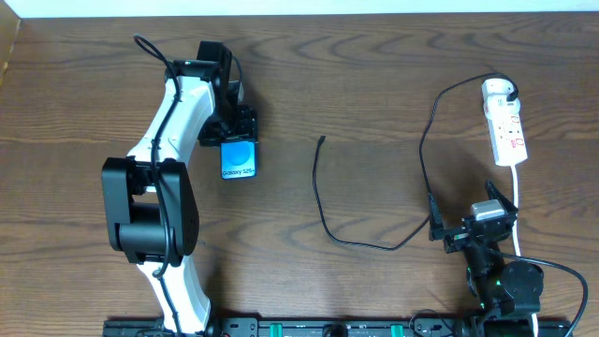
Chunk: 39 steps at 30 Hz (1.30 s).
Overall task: Plug charger to phone and switch on socket
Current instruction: 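Lift the phone with the left gripper and tilt it upright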
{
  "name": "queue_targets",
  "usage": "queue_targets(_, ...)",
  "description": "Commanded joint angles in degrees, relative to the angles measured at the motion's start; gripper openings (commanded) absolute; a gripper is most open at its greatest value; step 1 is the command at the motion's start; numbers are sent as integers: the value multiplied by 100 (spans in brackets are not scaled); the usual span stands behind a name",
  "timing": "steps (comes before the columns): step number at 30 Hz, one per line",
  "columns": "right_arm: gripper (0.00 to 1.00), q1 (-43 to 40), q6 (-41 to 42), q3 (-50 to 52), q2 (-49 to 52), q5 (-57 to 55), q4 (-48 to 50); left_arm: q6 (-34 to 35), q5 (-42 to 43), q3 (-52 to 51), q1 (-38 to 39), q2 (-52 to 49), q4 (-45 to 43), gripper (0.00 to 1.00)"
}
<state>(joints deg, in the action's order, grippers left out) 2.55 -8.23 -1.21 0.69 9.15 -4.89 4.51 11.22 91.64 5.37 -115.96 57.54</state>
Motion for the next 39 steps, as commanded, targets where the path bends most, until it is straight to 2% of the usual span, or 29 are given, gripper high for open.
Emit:
queue_targets(1,99,87,-63,26,-37,-22,-4,59,975,98,-59,181,52,69)
queue_targets(9,99,87,-63,26,-37,-22,-2,404,2468,98,-236,186,44,67)
queue_targets(21,99,87,-63,26,-37,-22,-2,1390,3644,96,-551,186,46,64)
queue_targets(33,99,87,-63,26,-37,-22,-2,2662,5480,96,-782,186,46,64)
queue_targets(39,99,87,-63,26,-37,-22,-2,3344,6100,96,-782,186,46,64)
